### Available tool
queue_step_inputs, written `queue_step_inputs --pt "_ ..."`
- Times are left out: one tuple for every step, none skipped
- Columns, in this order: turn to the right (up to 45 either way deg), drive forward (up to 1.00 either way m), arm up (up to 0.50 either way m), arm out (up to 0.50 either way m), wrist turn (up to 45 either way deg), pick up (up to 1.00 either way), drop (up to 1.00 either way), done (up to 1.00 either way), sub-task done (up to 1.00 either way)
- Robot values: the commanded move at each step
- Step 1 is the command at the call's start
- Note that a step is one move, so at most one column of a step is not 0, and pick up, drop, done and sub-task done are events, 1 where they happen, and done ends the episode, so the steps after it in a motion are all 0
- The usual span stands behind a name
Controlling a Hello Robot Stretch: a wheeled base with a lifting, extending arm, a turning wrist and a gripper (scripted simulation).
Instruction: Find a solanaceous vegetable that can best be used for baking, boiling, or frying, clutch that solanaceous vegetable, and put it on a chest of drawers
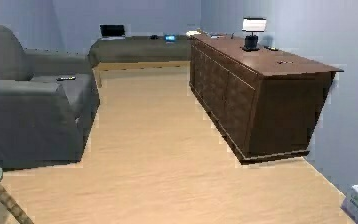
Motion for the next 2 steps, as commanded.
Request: queue_step_inputs --pt "0.0 1.00 0.00 0.00 0.0 0.00 0.00 0.00 0.00" --pt "0.0 1.00 0.00 0.00 0.0 0.00 0.00 0.00 0.00"
